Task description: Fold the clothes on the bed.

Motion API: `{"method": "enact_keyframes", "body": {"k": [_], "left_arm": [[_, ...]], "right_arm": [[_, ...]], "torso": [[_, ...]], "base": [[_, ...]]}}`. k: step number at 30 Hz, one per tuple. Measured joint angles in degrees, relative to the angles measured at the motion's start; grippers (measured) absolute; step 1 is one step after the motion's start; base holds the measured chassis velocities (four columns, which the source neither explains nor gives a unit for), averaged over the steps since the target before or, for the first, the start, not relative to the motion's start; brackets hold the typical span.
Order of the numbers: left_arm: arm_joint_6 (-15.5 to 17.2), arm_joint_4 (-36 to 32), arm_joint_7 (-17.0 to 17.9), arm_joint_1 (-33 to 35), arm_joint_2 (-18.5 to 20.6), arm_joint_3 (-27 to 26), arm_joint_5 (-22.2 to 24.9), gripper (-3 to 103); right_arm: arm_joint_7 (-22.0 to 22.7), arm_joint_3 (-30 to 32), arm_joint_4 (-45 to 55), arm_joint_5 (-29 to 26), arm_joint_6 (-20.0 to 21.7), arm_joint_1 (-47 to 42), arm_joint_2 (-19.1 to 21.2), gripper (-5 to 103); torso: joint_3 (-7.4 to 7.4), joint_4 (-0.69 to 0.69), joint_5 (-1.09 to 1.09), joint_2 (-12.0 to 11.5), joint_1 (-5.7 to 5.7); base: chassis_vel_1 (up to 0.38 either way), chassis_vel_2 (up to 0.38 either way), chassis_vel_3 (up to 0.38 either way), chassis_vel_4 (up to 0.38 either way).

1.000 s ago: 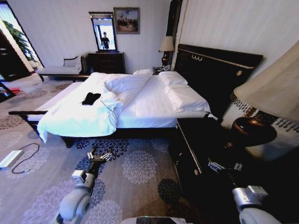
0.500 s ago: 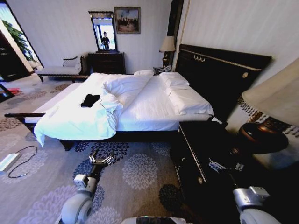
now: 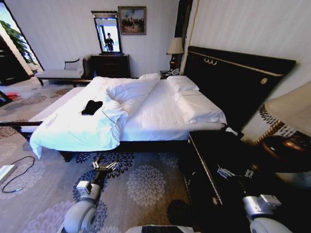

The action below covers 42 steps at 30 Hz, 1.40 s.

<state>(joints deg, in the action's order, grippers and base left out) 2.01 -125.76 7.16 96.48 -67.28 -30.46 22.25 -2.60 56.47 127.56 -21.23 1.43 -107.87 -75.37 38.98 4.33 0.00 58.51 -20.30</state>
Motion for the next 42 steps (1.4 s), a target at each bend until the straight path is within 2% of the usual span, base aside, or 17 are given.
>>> {"method": "enact_keyframes", "body": {"k": [7,18,26,28,33,42], "left_arm": [[-0.3,-0.3,-0.2,0.2,0.0,0.1,-0.6,100],[-0.1,1.9,-0.2,-1.3,-0.1,-2.2,1.6,100],[-0.5,1.6,-0.8,-1.3,0.9,-2.7,1.6,100],[-0.9,1.1,-1.7,-1.1,1.1,-2.7,1.5,100],[-4.3,1.2,-4.6,0.6,1.7,-3.6,-1.1,100],[-6.0,0.7,-6.3,3.3,1.8,-5.2,0.2,100]], "right_arm": [[-0.2,0.0,-0.5,0.0,-0.5,0.0,-0.1,100],[-0.2,-0.2,-0.7,-0.2,-0.6,0.2,0.4,100],[-0.7,-0.8,-0.5,2.3,-2.9,0.5,0.0,100],[-0.7,-0.8,-0.6,2.3,-2.9,0.7,0.1,100],[-0.5,-1.0,-1.1,1.6,-2.9,1.2,0.4,100],[-0.2,-1.1,-1.4,0.2,-2.2,2.1,1.0,100]], "torso": [[0.00,0.00,0.00,0.0,0.00],[0.00,-0.01,0.00,0.0,0.00],[0.00,0.00,-0.01,0.0,0.00],[0.00,0.00,-0.01,0.0,-0.01],[0.00,0.00,-0.01,0.0,0.00],[0.00,-0.01,0.00,0.0,0.00]], "base": [[-0.128,0.137,0.139,-0.137],[-0.150,0.140,0.142,-0.141],[-0.144,0.143,0.154,-0.144],[-0.111,0.118,0.098,-0.110],[-0.129,0.126,0.112,-0.134],[-0.147,0.146,0.148,-0.152]]}}
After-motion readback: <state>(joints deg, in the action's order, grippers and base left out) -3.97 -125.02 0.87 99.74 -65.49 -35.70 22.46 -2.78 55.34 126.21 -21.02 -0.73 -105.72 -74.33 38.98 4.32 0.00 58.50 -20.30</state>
